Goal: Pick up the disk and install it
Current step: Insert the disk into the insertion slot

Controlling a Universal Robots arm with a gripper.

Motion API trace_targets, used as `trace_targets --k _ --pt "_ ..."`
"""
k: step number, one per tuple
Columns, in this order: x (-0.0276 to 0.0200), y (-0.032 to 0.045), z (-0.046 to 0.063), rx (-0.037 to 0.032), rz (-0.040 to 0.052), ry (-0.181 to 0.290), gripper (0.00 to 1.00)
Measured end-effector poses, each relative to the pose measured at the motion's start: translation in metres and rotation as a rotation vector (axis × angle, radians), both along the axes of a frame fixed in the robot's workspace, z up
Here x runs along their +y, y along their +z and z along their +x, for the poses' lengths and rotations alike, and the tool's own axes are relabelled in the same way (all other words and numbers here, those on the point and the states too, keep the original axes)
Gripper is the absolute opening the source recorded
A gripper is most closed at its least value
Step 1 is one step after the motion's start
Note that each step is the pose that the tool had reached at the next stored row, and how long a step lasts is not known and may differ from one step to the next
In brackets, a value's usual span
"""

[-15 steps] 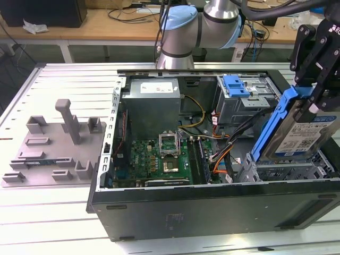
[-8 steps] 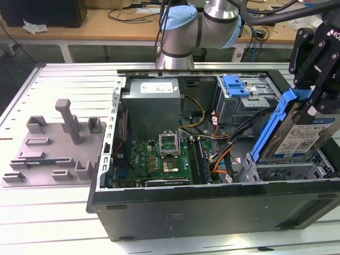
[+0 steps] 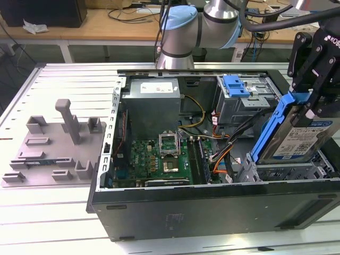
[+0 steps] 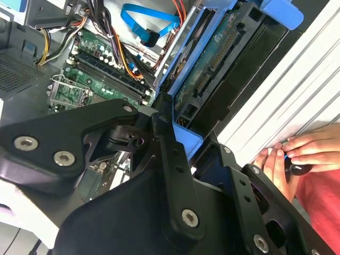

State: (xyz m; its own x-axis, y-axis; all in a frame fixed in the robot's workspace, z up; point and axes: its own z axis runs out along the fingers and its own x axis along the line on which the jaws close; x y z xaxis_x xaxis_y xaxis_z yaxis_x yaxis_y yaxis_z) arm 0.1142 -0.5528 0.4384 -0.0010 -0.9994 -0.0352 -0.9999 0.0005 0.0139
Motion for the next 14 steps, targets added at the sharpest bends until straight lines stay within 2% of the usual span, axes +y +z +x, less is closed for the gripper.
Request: trace_targets --k 14 --pt "0.0 -0.012 0.0 0.0 0.0 0.0 0.36"
